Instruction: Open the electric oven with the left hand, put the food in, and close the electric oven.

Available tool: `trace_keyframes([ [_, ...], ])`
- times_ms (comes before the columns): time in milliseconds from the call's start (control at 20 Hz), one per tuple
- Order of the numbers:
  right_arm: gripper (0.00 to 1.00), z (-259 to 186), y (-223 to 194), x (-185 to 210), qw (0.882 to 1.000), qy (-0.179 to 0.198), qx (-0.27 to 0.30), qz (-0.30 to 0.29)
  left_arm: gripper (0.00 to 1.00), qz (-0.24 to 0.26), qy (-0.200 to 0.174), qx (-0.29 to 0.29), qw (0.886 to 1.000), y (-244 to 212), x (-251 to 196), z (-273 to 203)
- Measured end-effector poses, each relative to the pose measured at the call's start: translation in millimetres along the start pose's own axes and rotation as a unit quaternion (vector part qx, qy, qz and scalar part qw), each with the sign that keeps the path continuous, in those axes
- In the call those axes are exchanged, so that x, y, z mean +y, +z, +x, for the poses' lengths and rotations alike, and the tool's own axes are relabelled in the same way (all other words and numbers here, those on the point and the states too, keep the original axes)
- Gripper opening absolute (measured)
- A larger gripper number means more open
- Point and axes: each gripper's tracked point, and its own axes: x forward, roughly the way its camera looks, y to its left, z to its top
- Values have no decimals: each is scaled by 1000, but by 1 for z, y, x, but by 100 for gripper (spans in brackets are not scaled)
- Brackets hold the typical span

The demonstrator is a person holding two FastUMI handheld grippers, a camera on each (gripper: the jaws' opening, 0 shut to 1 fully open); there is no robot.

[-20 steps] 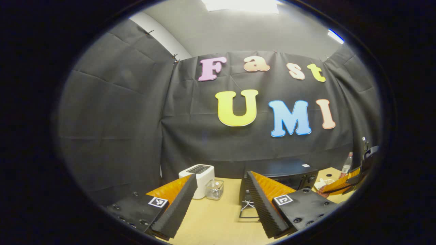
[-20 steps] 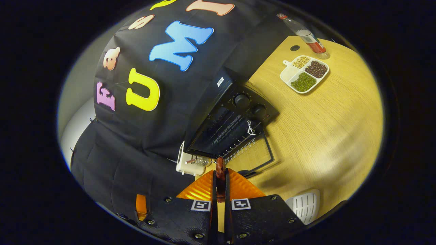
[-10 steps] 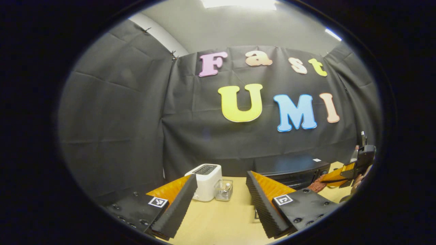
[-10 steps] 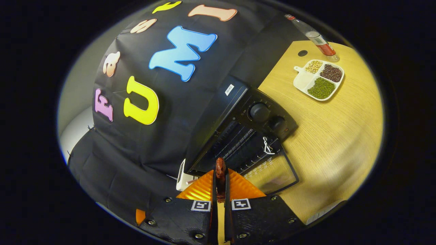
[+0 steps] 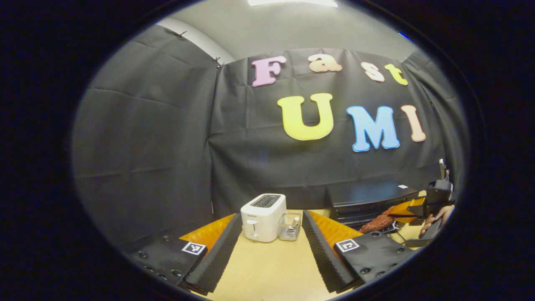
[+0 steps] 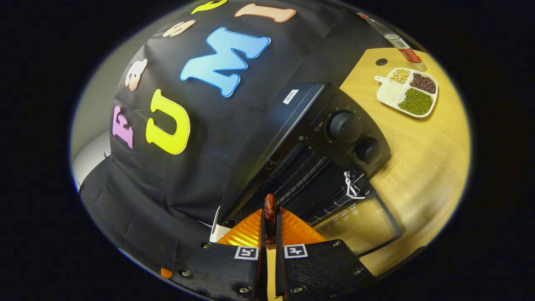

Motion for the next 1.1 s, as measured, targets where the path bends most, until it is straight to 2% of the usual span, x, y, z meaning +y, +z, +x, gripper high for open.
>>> trace_keyframes([
  [200,7,21,0,-1,1000,0,-13,1,92,17,7,8,1000,-3,6,-1],
  [550,7,43,2,-10,999,-4,-28,-22,92,26,4,23,999,-9,7,-5],
  [650,8,47,1,-12,999,-7,-32,-31,100,25,3,28,999,-12,5,-2],
  [750,8,50,4,-16,998,-18,-39,-43,100,23,5,33,999,-15,6,-4],
  [850,11,51,6,-20,997,-31,-43,-61,97,22,7,38,999,-18,8,-5],
  [950,15,52,11,-26,993,-49,-52,-94,100,21,8,43,999,-23,10,-7],
  [1000,21,50,14,-30,990,-62,-58,-109,97,20,8,44,999,-22,13,-8],
  [1100,29,47,23,-33,986,-73,-73,-131,97,21,6,43,999,-21,13,-8],
])
